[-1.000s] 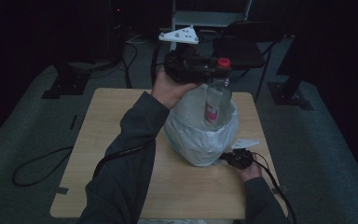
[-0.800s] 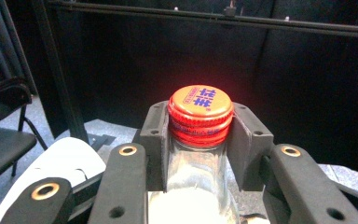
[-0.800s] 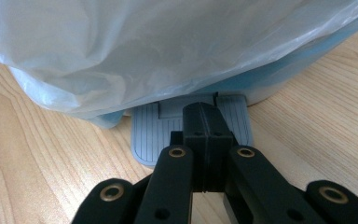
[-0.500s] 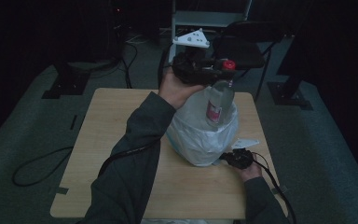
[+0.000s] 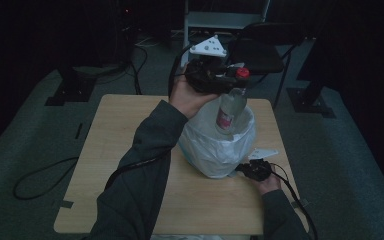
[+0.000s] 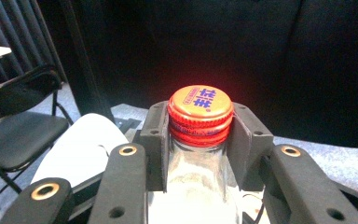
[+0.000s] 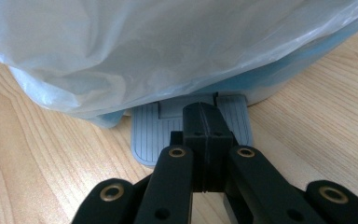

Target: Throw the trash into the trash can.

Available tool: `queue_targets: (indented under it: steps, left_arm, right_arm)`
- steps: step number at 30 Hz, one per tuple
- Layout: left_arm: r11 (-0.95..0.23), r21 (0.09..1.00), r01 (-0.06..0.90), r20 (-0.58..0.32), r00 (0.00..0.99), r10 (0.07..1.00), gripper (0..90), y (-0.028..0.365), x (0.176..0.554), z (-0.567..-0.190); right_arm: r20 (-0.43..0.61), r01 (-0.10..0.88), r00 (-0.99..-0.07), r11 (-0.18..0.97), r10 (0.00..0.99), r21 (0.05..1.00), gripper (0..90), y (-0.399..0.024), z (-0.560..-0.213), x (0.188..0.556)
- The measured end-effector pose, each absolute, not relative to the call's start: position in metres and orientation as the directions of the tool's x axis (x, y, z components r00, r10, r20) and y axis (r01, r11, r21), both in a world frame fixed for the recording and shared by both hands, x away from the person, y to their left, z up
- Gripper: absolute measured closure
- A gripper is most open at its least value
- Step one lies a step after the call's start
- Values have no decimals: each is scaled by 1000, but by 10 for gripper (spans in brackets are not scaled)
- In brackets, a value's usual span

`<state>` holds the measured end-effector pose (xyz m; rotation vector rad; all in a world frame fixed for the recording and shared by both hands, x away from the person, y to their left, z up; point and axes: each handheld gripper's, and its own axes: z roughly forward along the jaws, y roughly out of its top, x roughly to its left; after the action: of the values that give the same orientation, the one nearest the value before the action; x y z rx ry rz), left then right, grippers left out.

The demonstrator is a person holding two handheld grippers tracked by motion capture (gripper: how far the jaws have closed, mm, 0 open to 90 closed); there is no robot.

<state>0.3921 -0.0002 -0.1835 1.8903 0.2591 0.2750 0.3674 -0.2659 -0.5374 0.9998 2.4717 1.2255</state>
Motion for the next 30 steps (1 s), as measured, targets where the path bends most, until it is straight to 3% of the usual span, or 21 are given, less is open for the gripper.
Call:
queue_targets:
  steps: [30]
  left_arm:
    - [-357,934,29,97,939,330,631,-1,391,-191]
  right_arm:
    - [108,482,-749,426,654,766,900,-266,-537,367]
